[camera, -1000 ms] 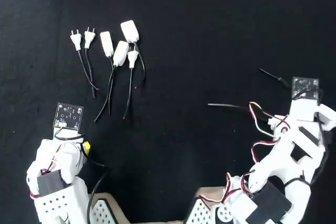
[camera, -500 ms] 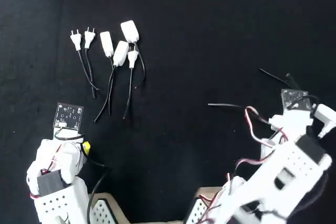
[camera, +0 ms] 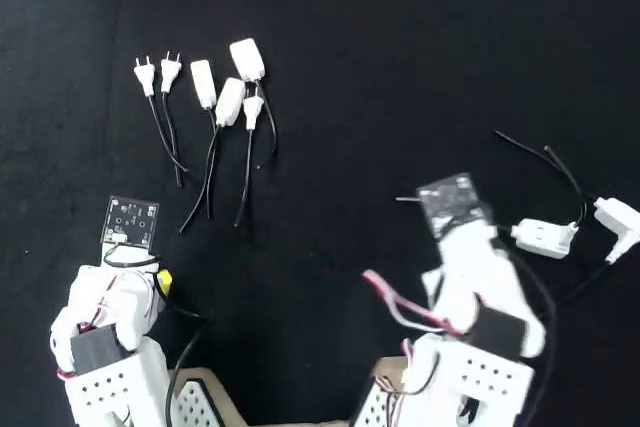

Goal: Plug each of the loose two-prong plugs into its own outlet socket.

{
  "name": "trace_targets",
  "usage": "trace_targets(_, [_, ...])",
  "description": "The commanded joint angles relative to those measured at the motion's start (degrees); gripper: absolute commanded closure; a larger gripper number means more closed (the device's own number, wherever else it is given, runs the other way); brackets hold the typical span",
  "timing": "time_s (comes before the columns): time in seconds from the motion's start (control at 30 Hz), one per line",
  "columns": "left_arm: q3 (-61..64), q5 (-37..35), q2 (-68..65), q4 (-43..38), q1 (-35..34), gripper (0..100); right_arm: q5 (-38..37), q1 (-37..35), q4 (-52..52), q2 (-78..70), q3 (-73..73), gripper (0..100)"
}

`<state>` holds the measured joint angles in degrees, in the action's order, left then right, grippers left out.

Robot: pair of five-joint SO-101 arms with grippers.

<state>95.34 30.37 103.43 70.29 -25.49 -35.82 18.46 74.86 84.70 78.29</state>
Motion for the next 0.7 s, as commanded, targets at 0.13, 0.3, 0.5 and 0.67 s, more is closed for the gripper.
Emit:
trace_targets(0.13, [-0.4, 0.1, 0.2, 0.7, 0.3, 75, 15.9, -20.9, -14.2, 3.5, 6.9, 98.6])
trace_targets(0.3, [-0.4, 0.1, 0.2, 0.7, 0.2, 75, 22.6, -29.0, -31.2, 4.0, 14.3, 98.6])
trace_targets(0.5, [-0.4, 0.2, 0.2, 0.7, 0.4, 75, 23.0, -31.9, -39.1, 3.9, 18.8, 98.6])
trace_targets(0.67, [-0.4, 0.1, 0.2, 0.7, 0.2, 75, 23.0, -32.1, -35.0, 3.9, 18.8, 98.6])
